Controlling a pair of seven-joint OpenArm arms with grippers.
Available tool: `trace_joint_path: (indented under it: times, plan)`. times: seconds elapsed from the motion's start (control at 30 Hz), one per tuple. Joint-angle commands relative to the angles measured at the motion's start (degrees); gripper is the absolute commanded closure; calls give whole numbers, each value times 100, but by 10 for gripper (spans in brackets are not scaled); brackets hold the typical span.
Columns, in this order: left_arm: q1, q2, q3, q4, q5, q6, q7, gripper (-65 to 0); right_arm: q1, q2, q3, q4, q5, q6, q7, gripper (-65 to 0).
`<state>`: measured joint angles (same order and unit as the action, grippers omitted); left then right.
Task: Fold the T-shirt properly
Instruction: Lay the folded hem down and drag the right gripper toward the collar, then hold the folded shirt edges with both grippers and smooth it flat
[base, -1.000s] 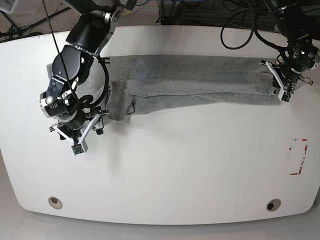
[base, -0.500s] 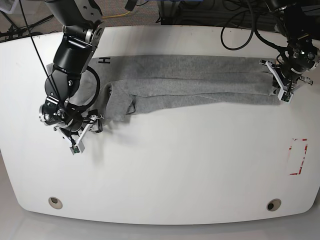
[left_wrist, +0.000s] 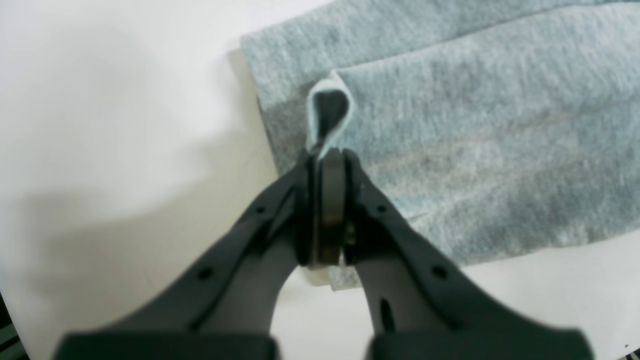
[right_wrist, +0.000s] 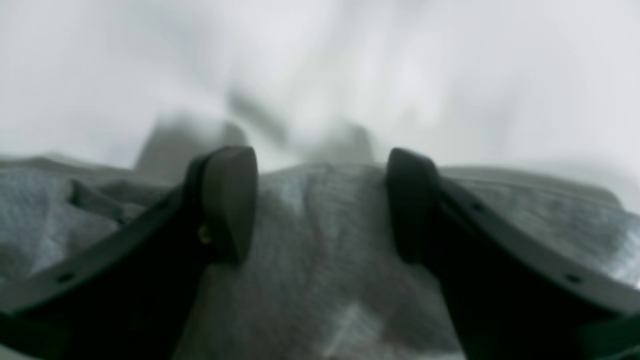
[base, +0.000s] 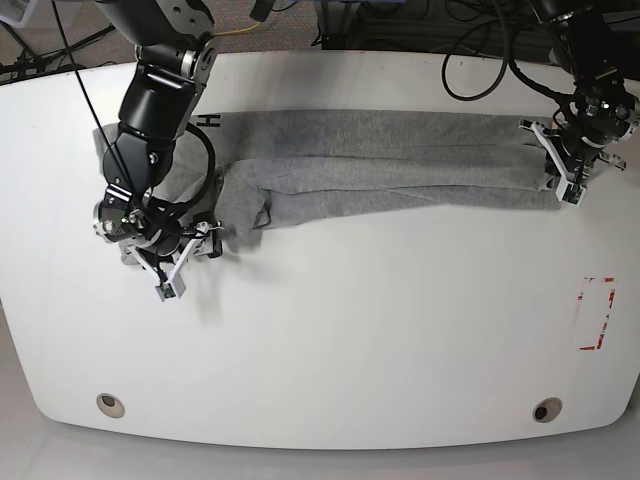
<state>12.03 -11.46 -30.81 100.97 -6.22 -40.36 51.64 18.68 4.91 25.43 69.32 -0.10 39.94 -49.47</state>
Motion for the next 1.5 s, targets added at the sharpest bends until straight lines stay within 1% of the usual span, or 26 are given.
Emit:
trace_joint_path:
  times: [0.0,0.03,0.1,0.2,0.23,0.3,0.33,0.37,0.5,0.8,0.93,1.13,1.33,1.4,1.47]
  plan:
    - [-65,-71,-27,97,-33,36,-69,-4,141,76,11,97,67,6,169,-392]
    - [-65,-71,-27,97,-33,36,-69,-4,132,76,11,97,67,-34,266,-385]
    - [-65,-71,-27,97,-33,36,-69,-4,124,76,11,53,67,-69,398,-331]
    - [-65,-71,-27,97,-33,36,-69,-4,167,120,11,-308,67,-69,442,-190]
    - [-65,-71,-27,97,-33,36,-69,-4,176,129,11,-431,67,-69,451,-132]
    - [-65,-71,-27,97,-33,36,-69,-4,176,191,11,-448,93,-25,451,-44]
    - [-65,-71,-27,97,-33,36,-69,-4,167,191,11,-431,102,-16,451,-10]
    - [-65,-71,-27,97,-33,36,-69,-4,167,191,11,-360,111,-16,442,0]
    - [-65,-71,-27,97,-33,36,-69,-4,80,164,28,185,120,-16,345,0]
    - [-56,-71,-27,97,-33,36,-69,-4,-369,155,37,2066,129,1,-639,0]
    - [-56,-71,-27,97,-33,36,-69,-4,-738,155,46,2892,137,1,-1009,0]
    - [-47,-80,-27,97,-24,36,-69,-4,-1441,155,64,3710,137,1,-1079,0]
    - [-38,-98,-27,97,-24,36,-69,-4,-2022,155,107,3938,137,1,-1079,0]
    - [-38,-106,-36,97,-24,36,-69,-4,-2109,138,398,3912,146,1,-1070,0]
    - [-38,-106,-45,97,-24,36,-69,-4,-2136,32,793,3815,278,1,-1061,0]
